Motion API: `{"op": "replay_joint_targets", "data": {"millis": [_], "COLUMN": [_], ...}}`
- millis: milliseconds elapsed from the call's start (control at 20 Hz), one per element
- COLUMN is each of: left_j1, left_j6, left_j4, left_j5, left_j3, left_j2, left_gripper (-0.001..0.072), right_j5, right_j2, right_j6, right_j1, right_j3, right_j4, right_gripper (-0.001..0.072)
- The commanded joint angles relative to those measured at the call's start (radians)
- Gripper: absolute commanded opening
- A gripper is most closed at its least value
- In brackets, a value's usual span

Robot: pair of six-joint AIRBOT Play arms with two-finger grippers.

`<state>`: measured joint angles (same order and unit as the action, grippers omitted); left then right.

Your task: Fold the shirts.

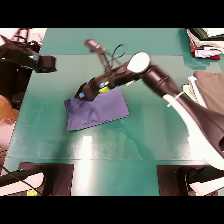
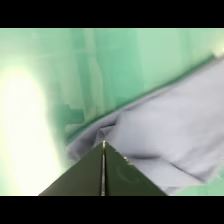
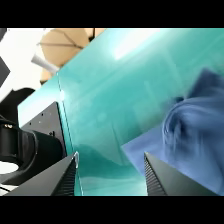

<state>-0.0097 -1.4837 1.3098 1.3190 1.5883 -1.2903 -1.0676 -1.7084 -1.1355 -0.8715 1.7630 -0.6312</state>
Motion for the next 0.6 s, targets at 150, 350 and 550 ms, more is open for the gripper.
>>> {"op": "replay_joint_targets", "data": {"millis": [150, 350, 550], "left_j1": [0.048, 0.048, 0.039], "left_j6": [-0.001, -0.001, -0.001], "left_j4": [-0.019, -0.061, -0.074], "left_j5": [0.013, 0.011, 0.006], "left_j3": [0.0, -0.003, -0.013], "left_j2": [0.037, 0.037, 0.035], "left_gripper": [0.0023, 0.0024, 0.0023], "right_j5": [-0.104, -0.297, -0.301], "right_j2": [0.016, 0.023, 0.023], "right_j6": [-0.075, -0.15, -0.166], "right_j1": [0.08, 0.277, 0.463], "right_j3": [0.001, -0.016, -0.164], "right_j4": [-0.238, -0.366, -0.358], "right_gripper": [0.0442, 0.0442, 0.0465]}}
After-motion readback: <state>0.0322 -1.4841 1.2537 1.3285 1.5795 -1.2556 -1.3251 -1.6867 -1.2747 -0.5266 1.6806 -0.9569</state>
